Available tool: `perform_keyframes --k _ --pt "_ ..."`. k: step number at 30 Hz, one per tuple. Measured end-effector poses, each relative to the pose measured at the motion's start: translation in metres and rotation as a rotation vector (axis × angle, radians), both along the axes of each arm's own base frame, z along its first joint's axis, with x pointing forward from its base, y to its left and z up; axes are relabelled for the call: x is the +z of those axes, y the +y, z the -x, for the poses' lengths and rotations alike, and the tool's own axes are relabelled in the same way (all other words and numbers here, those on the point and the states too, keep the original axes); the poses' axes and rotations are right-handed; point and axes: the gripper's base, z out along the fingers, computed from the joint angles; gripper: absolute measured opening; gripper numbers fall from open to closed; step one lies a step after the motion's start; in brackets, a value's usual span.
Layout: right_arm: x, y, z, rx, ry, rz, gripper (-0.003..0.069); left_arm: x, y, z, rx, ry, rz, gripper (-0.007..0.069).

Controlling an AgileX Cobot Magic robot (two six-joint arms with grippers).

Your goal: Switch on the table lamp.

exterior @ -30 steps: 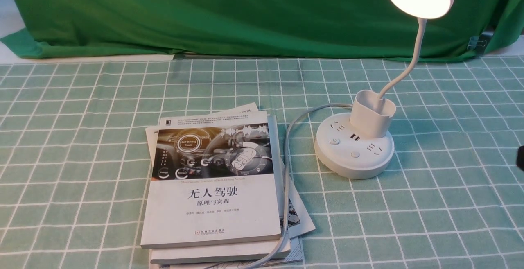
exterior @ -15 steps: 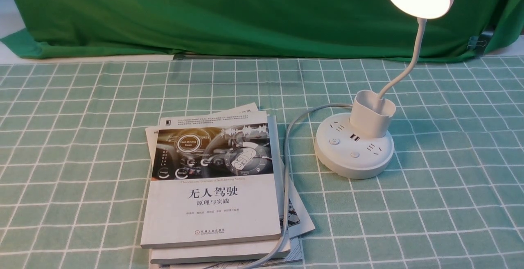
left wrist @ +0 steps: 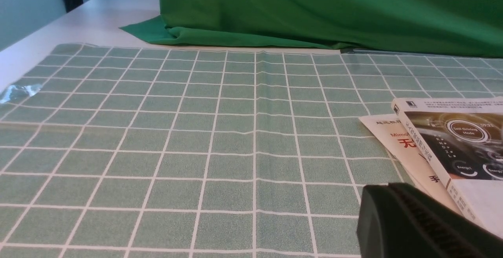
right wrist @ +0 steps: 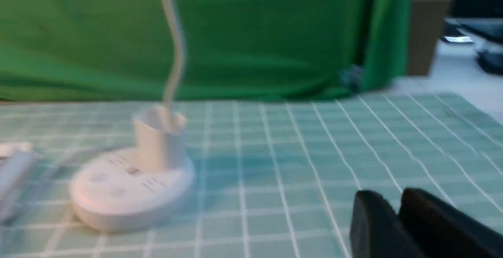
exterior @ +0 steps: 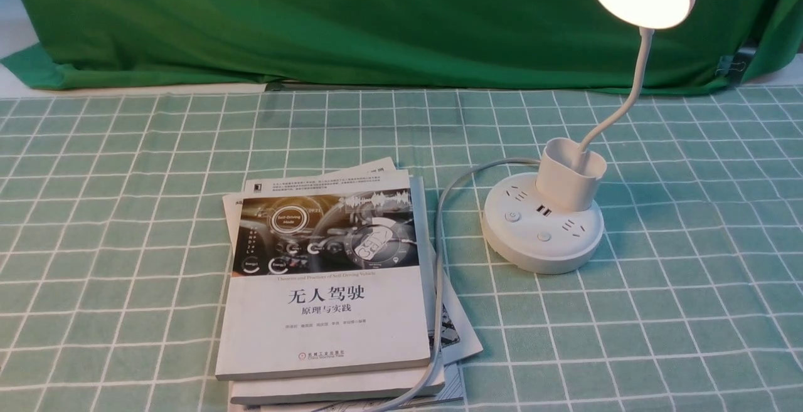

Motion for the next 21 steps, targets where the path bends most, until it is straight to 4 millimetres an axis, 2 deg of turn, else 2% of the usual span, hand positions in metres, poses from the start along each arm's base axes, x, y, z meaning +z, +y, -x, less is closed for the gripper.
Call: perform_keyframes --k 6,14,21 --pt "-0.013 0.0 -0.001 -0.006 0.055 -0.015 0.0164 0.0 0.0 0.0 0.0 0.0 0.0 0.0021" --pt "-0.014 0.006 -0.001 0.104 0.062 -0.012 0.0178 0.0 0.0 0.0 0.0 0.0 0.0 0.0021" --pt "-0.014 0.006 -0.001 0.11 0.06 0.039 0.019 0.0 0.0 0.0 0.0 0.0 0.0 0.0021"
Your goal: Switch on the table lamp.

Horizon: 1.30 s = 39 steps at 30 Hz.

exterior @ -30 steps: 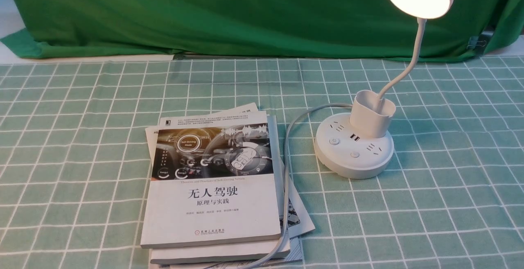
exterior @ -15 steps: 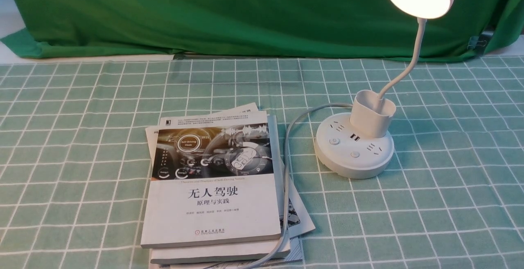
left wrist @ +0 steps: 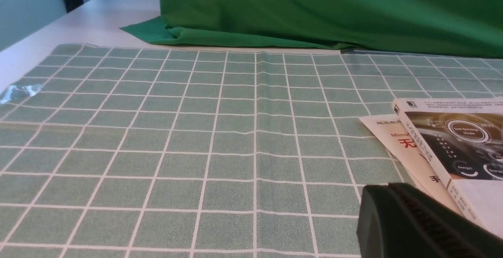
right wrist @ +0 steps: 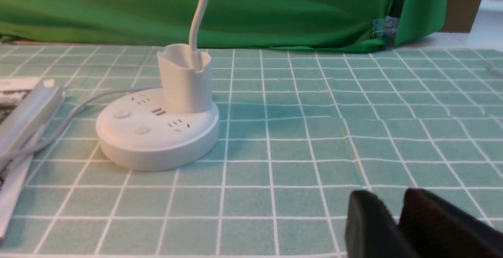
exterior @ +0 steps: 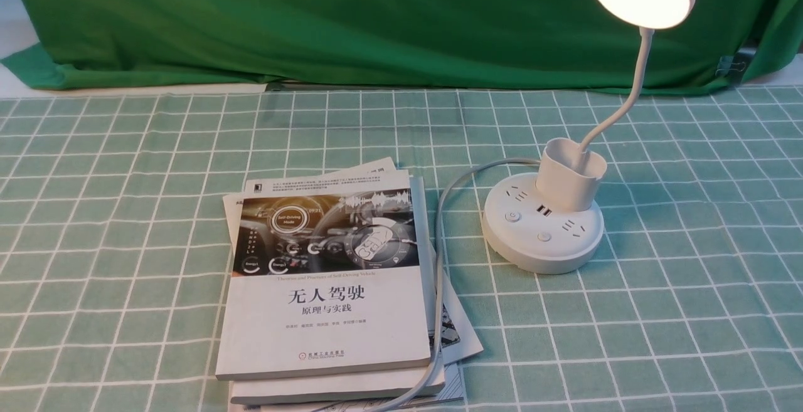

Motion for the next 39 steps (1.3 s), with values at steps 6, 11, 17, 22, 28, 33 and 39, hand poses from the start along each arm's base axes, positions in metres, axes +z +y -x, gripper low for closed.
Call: perform_keyframes --k 6,11,17,22,28,33,39 --pt "0.0 -0.0001 0.0 0.002 -0.002 0.02 0.02 0.0 0.0 0.0 0.0 0.0 0.0 0.0021" --pt "0.0 -0.0001 0.0 0.003 -0.002 0.027 0.0209 0.0 0.0 0.0 0.0 0.0 0.0 0.0021" --pt "0.0 -0.0001 0.0 0.003 -0.002 0.027 0.0223 0.0 0.0 0.0 0.0 0.0 0.0 0.0021" --pt "0.0 -0.0001 0.0 0.003 -0.002 0.027 0.0235 0.0 0.0 0.0 0.0 0.0 0.0 0.0021" --pt "0.0 -0.0001 0.0 0.003 -0.002 0.027 0.0237 0.0 0.0 0.0 0.0 0.0 0.0 0.0021" --pt "0.0 -0.0001 0.0 0.003 -0.002 0.027 0.0237 0.0 0.0 0.0 0.0 0.0 0.0 0.0021" --pt "0.0 -0.0001 0.0 0.003 -0.002 0.027 0.0237 0.0 0.0 0.0 0.0 0.0 0.0 0.0021"
